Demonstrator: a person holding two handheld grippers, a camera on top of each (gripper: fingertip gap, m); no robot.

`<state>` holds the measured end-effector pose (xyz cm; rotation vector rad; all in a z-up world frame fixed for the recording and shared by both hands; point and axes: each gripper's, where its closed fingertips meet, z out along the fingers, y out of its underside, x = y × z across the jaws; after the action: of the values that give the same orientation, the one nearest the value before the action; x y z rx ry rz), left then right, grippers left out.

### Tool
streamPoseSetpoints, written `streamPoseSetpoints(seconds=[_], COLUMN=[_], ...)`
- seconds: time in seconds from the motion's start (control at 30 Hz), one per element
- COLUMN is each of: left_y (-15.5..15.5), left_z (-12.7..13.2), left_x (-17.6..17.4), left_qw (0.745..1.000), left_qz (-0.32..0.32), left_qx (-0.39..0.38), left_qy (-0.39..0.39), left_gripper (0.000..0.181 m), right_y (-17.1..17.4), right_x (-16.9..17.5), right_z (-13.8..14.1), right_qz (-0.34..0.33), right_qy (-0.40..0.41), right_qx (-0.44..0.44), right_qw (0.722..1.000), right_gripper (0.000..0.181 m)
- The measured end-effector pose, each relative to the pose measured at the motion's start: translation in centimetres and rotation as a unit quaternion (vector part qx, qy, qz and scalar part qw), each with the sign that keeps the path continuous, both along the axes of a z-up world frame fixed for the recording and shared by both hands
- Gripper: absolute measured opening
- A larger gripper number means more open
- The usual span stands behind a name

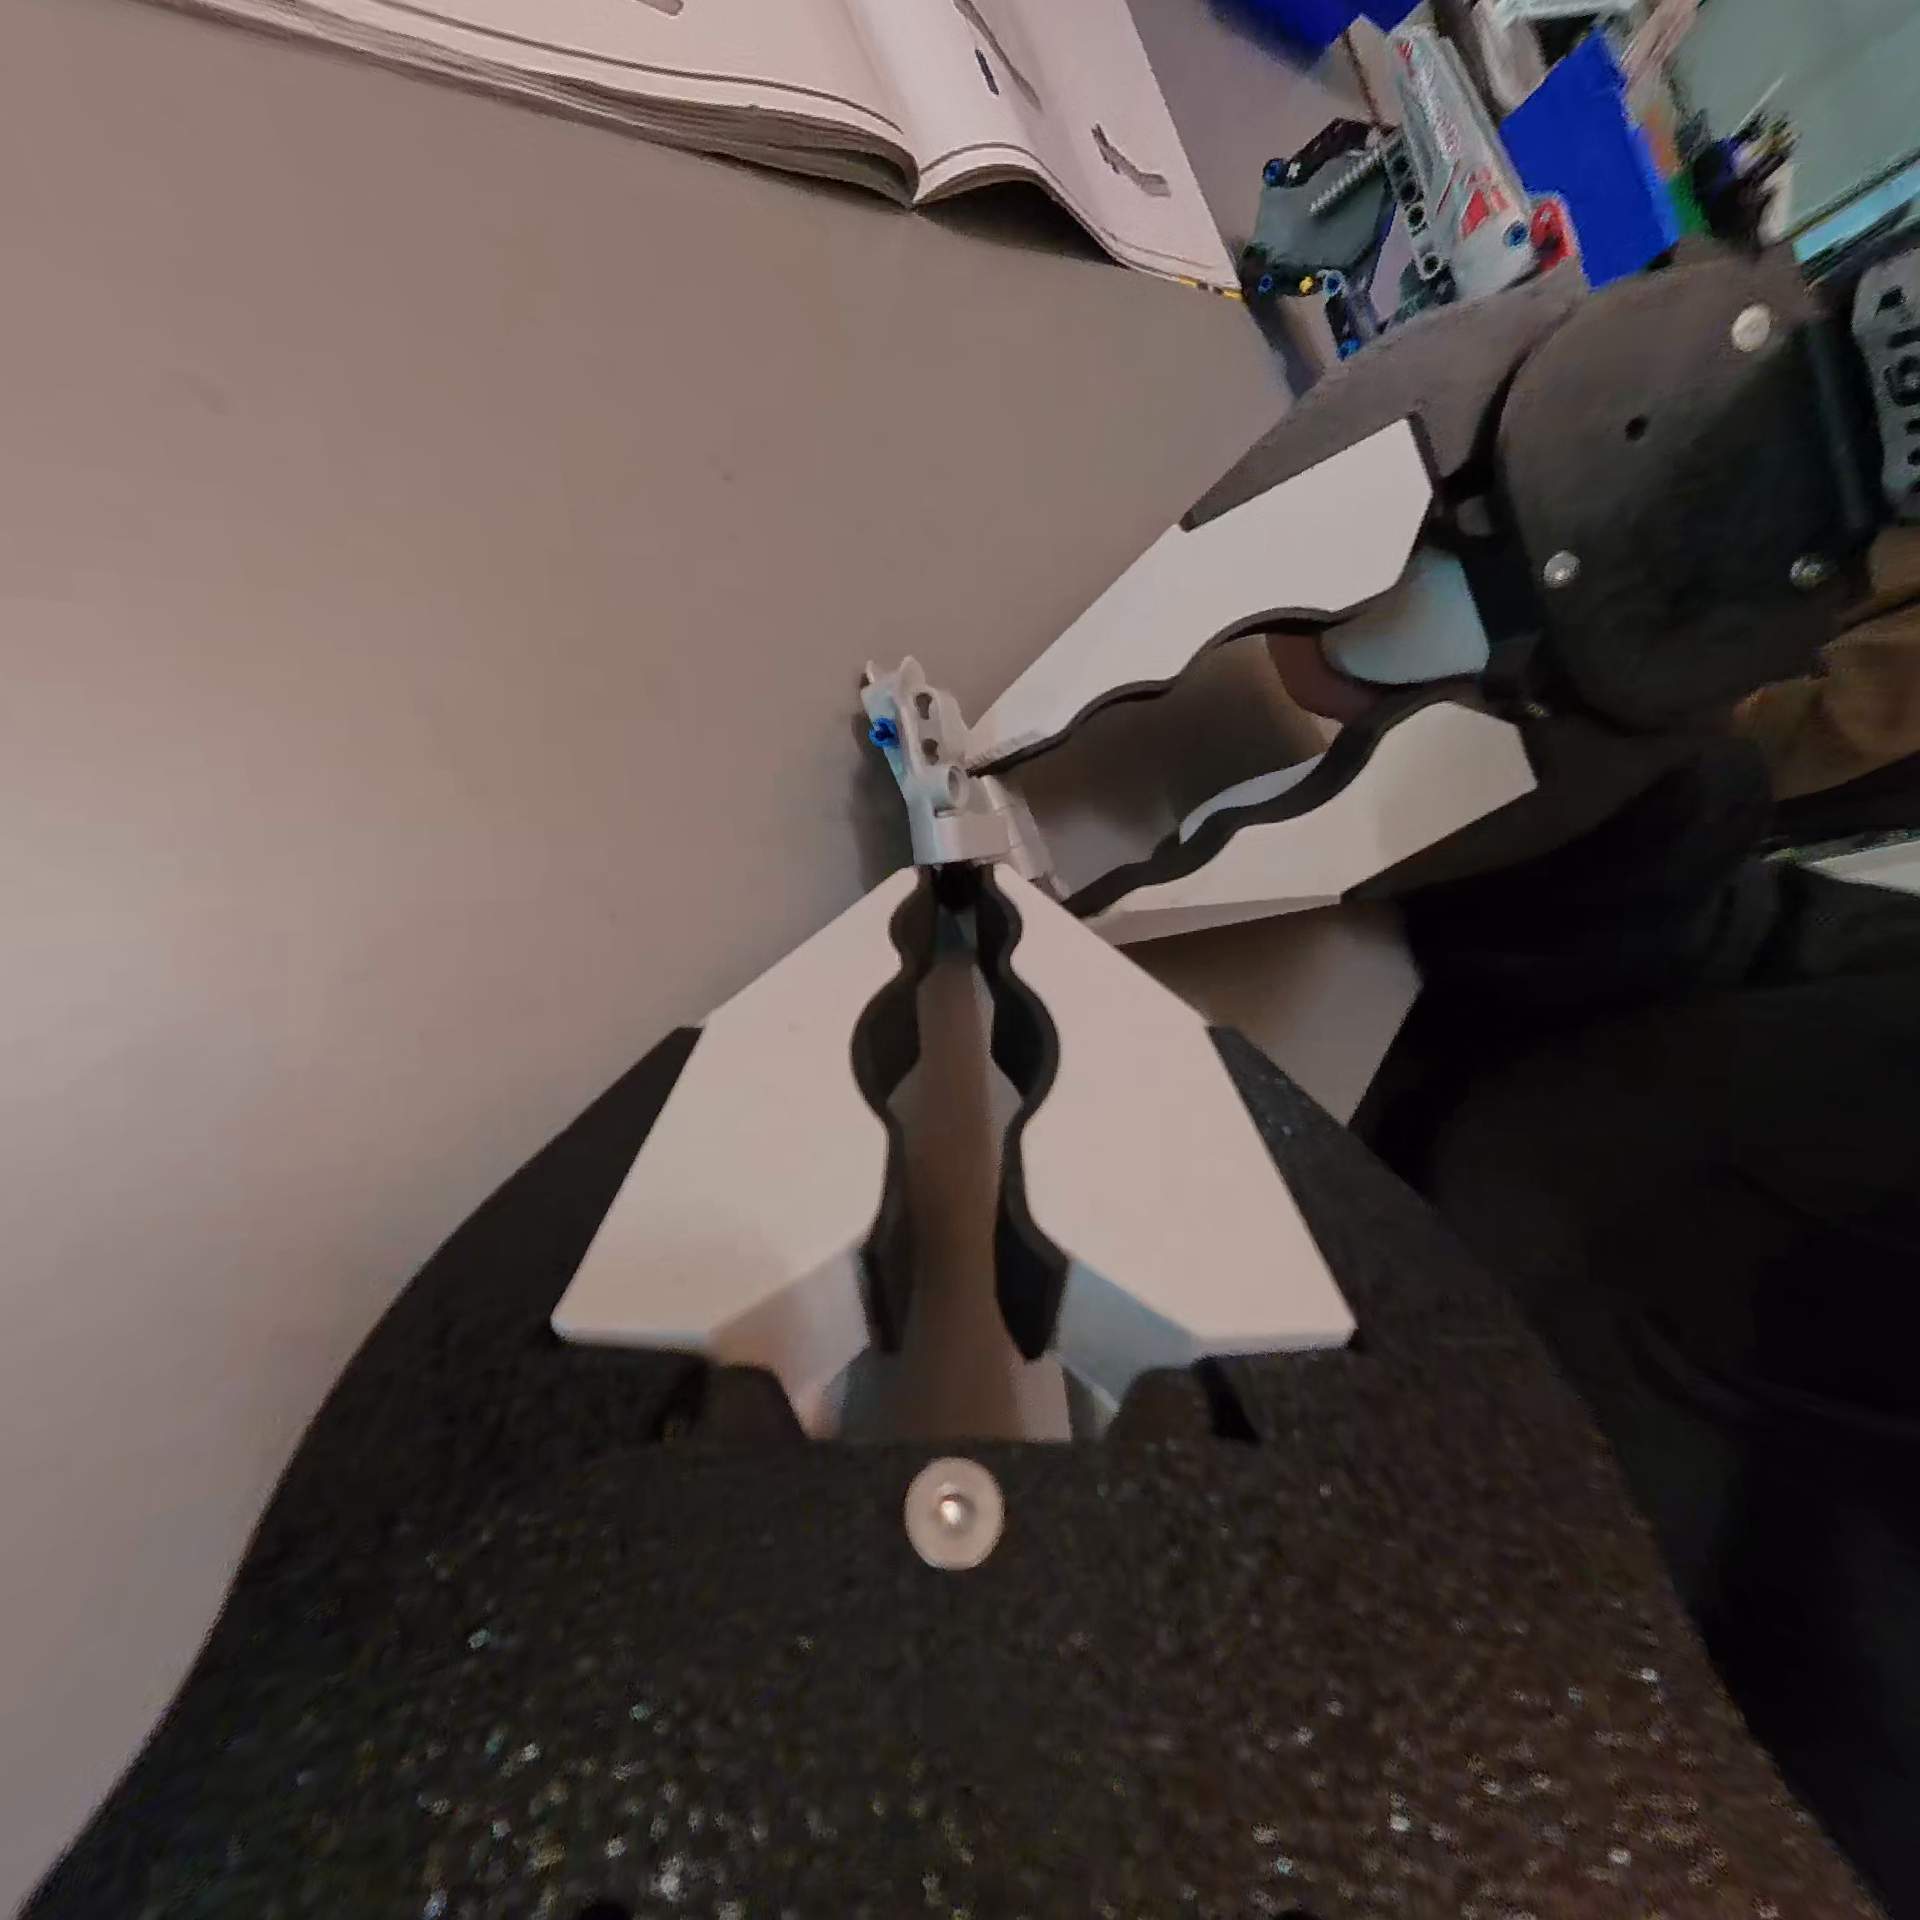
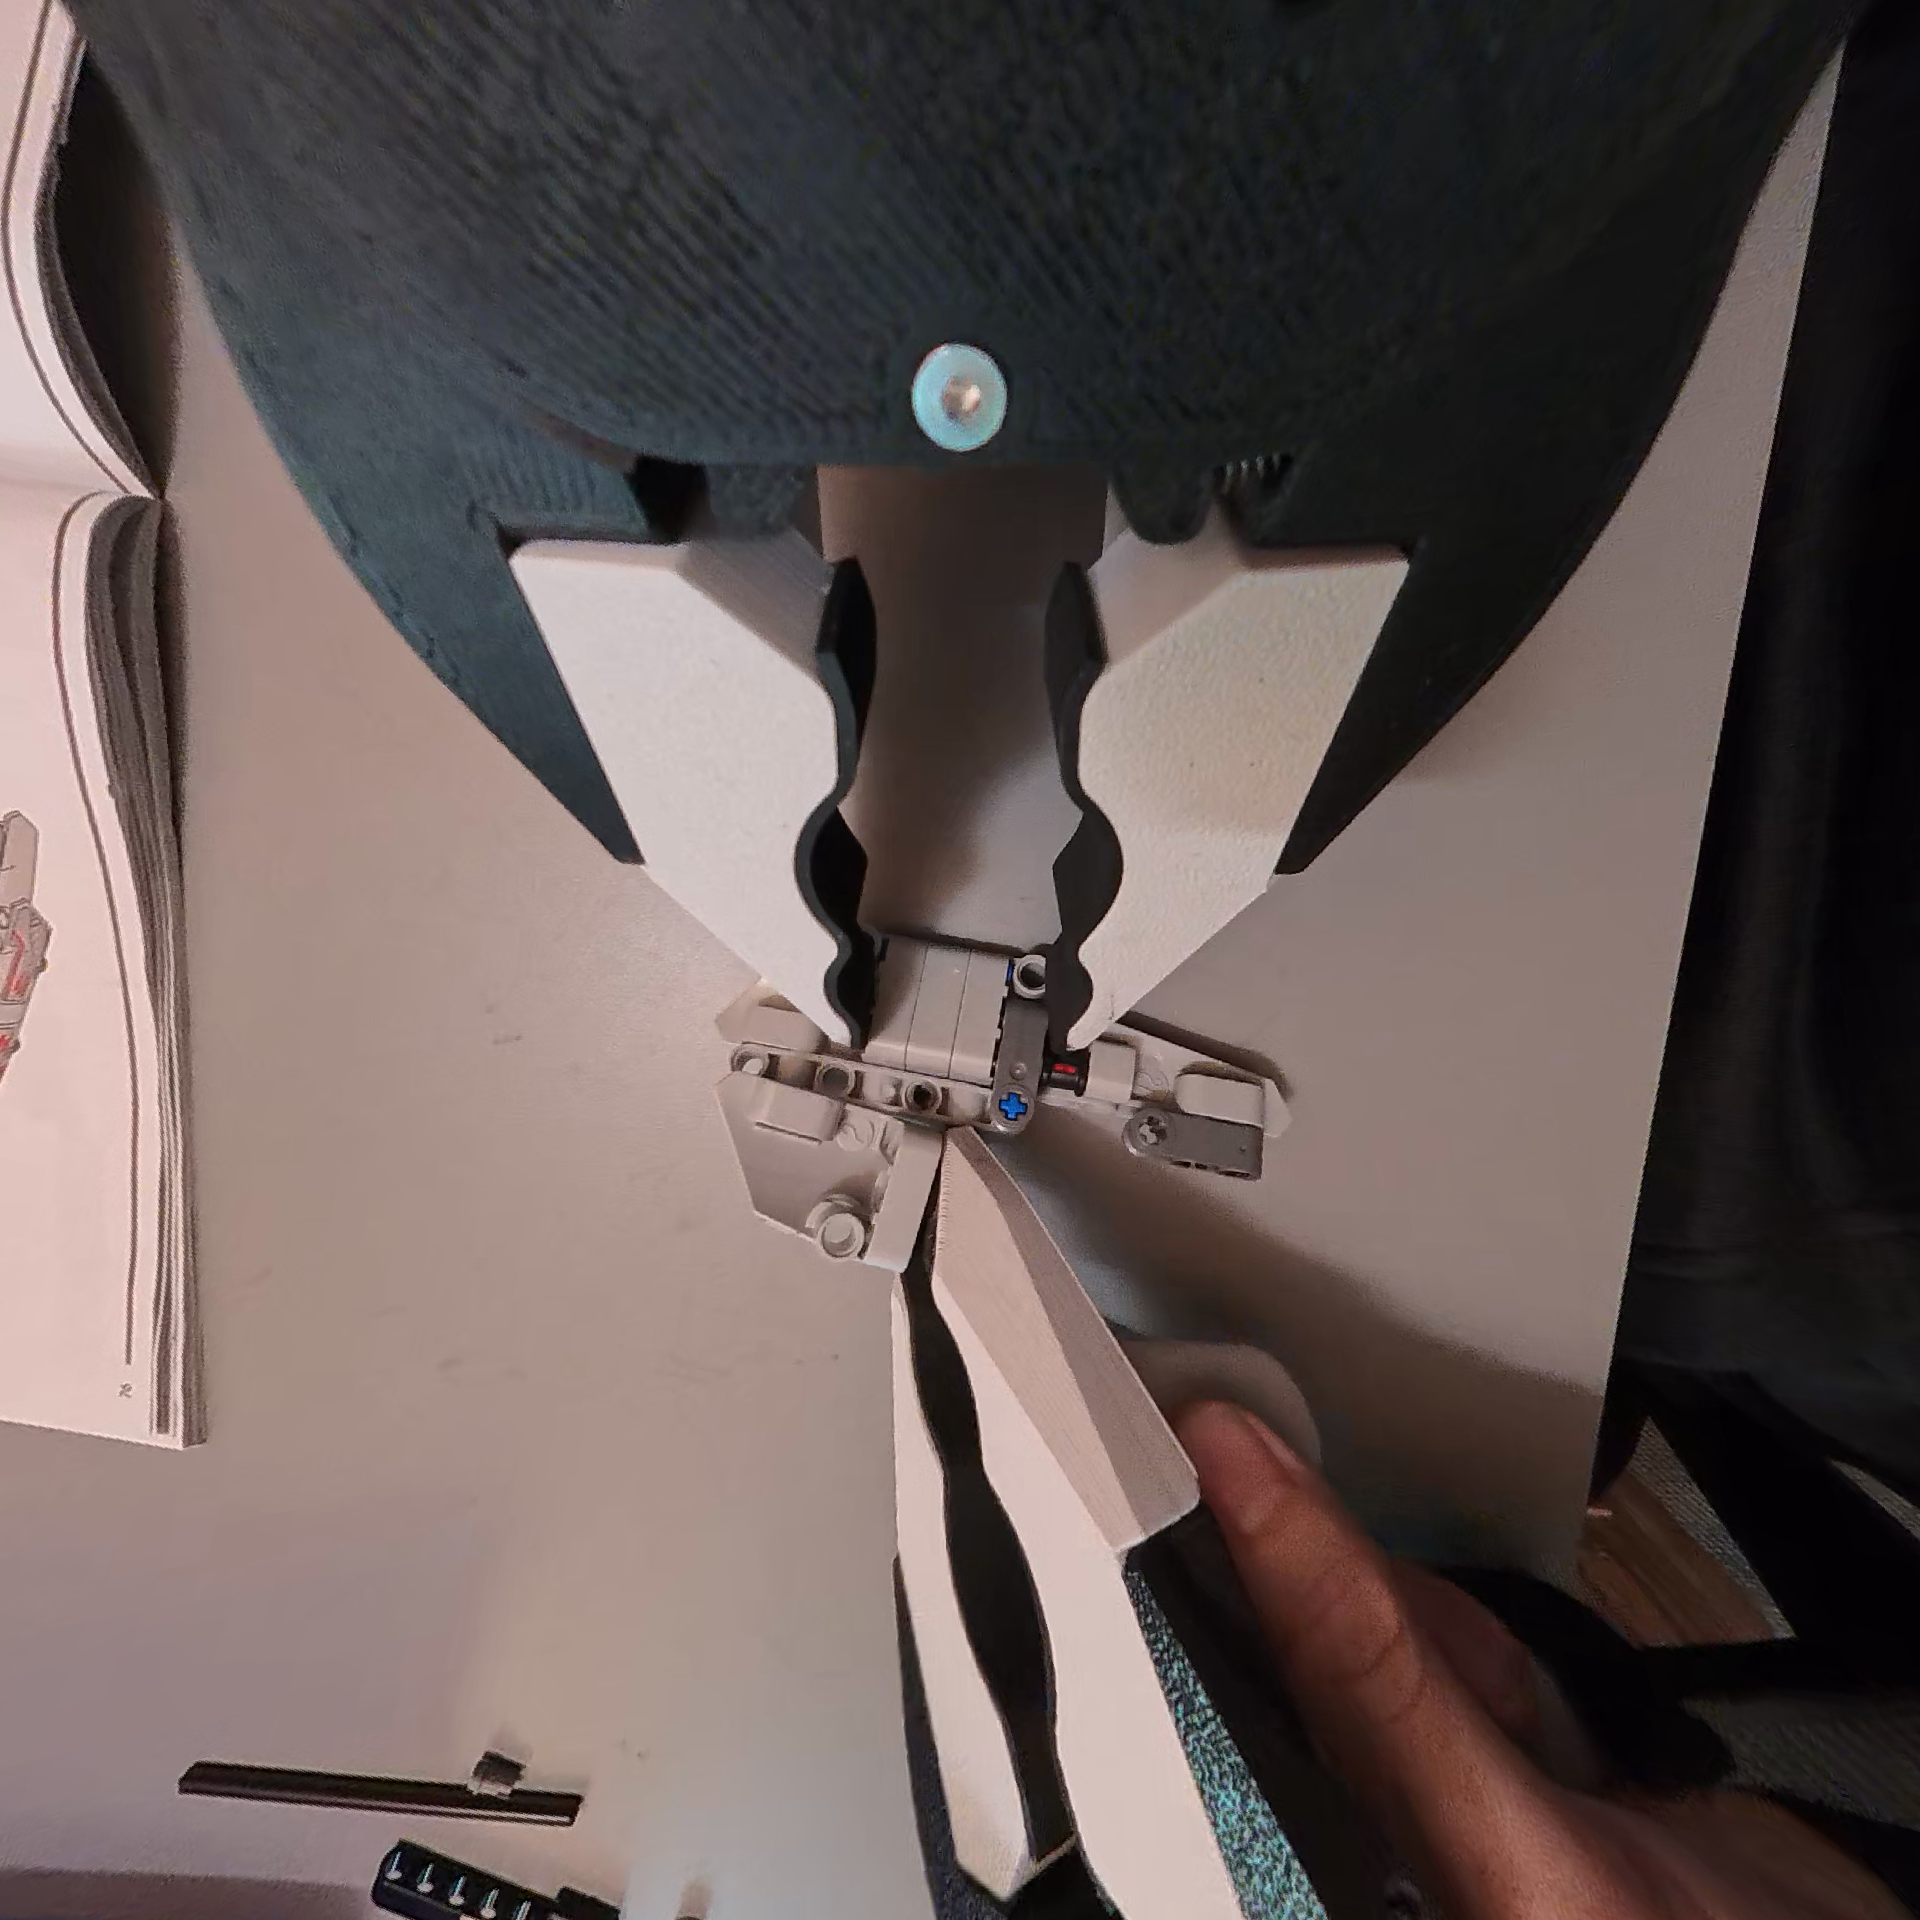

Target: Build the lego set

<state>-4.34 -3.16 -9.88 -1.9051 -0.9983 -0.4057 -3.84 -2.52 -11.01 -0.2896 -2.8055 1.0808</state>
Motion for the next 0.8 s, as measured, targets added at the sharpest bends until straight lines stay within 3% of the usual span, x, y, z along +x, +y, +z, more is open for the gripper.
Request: streamPoseSetpoints(seconds=[0.17,0.4,0.57,0.8], left_y=[0.01,-0.02,0.00,-0.03], left_z=[0.06,0.10,0.23,0.15], left_x=[-0.06,-0.08,-0.11,-0.02], left_qw=[0.992,0.999,0.992,0.997], left_qz=[0.036,0.027,0.057,0.037], left_qx=[0.084,0.017,0.091,0.065], left_qy=[-0.082,0.027,-0.066,-0.034], left_gripper=[0.003,0.004,0.003,0.004], right_y=[-0.01,0.00,0.02,0.00], right_x=[0.04,0.04,0.04,0.03], right_z=[0.00,0.00,0.00,-0.01], right_qz=[0.001,0.000,0.001,0.000], right_qy=[-0.002,-0.003,-0.002,-0.003], right_qx=[0.000,-0.002,-0.001,-0.002], right_qw=[1.000,1.000,1.000,1.000], right_gripper=[0.033,0.033,0.033,0.033])
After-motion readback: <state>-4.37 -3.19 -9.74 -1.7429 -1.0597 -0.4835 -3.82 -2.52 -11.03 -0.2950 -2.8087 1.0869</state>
